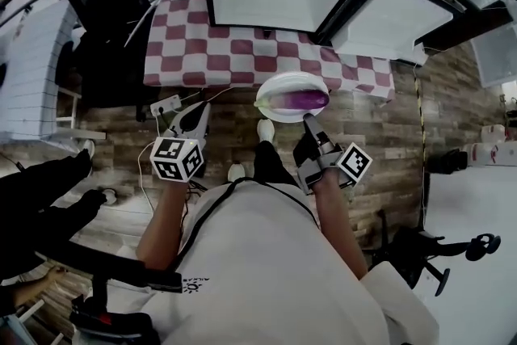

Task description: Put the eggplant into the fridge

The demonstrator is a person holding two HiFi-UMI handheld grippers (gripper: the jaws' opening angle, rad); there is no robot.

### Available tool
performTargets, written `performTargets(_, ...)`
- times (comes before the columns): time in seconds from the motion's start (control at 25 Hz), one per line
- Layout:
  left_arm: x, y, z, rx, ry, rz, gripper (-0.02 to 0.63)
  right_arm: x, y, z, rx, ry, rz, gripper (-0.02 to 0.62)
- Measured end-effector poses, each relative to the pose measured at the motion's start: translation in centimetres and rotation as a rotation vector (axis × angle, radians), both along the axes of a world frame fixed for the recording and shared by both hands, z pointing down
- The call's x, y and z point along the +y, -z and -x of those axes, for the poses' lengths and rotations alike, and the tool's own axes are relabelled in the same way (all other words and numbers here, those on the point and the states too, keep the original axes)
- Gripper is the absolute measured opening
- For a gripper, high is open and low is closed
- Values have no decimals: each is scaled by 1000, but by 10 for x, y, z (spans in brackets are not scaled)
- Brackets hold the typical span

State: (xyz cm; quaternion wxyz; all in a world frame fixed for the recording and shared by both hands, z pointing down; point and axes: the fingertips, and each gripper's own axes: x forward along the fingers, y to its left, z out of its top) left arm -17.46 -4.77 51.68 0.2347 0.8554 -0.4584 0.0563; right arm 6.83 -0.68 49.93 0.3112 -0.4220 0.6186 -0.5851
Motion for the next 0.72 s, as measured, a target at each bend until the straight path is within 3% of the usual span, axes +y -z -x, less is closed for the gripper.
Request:
performTargets(0.24, -36, 2, 3, -13, 46, -9, 6, -47, -2, -2, -10, 41, -11, 23)
performTargets(0.72, -137, 26, -43, -34, 94, -48, 6, -155, 0, -33, -23, 121, -19, 21)
